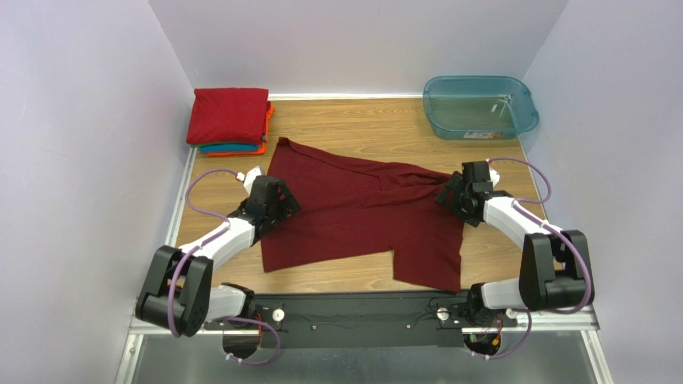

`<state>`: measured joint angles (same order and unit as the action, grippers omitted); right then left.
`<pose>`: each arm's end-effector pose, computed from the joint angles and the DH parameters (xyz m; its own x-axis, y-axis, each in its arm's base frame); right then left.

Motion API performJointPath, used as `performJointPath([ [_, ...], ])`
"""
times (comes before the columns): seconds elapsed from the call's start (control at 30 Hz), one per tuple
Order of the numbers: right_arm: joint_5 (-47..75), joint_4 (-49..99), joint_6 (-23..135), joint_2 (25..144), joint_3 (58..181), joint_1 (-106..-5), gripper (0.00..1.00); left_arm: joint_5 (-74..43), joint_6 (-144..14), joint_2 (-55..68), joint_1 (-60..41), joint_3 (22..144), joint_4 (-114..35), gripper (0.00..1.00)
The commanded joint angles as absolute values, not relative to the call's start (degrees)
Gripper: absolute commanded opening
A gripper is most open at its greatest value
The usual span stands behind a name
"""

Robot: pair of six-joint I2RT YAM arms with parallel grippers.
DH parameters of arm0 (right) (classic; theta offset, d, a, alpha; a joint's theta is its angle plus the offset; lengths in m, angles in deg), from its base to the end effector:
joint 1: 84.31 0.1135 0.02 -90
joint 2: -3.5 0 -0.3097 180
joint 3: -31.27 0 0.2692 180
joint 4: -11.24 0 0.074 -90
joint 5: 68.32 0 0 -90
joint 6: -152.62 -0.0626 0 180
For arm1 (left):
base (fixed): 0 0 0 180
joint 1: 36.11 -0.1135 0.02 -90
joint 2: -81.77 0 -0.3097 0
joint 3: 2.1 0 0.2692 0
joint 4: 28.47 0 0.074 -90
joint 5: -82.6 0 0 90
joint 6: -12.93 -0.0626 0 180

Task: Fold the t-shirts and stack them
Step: Flatten the tshirt out

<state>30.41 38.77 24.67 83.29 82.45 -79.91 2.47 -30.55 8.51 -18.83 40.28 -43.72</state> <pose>0.2771 0.0118 0.1766 -0.6477 0.5598 -0.5169 0.5159 0.8214 0.2433 0.2475 -0.0658 0.1741 -0.6037 -0.5609 -0.5665 -0.3762 0.8270 -0.4178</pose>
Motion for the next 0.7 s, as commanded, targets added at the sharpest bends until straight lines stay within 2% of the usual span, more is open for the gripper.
performJointPath([
  [0.0,33.71,47.23,26.41,76.31,83.0,-80.62,1.0,4.81,-29.0,11.53,-18.88,37.42,-47.94,0.98],
  [0.13,30.39,47.67,28.69,71.19,83.78,-80.53,1.0,3.59,-28.64,16.54,-18.88,36.8,-50.05,0.98],
  [0.37,19.94,47.59,34.05,71.26,90.64,-80.53,1.0,6.82,-31.27,22.44,-18.88,44.26,-50.41,0.98],
  [0.5,17.56,46.88,35.54,76.53,94.76,-80.45,1.0,8.59,-33.73,19.55,-18.88,49.79,-47.42,0.98],
  [0.67,16.76,46.97,39.59,81.54,101.97,-79.83,1.0,9.3,-37.42,7.43,-20.72,60.67,-46.28,0.98],
])
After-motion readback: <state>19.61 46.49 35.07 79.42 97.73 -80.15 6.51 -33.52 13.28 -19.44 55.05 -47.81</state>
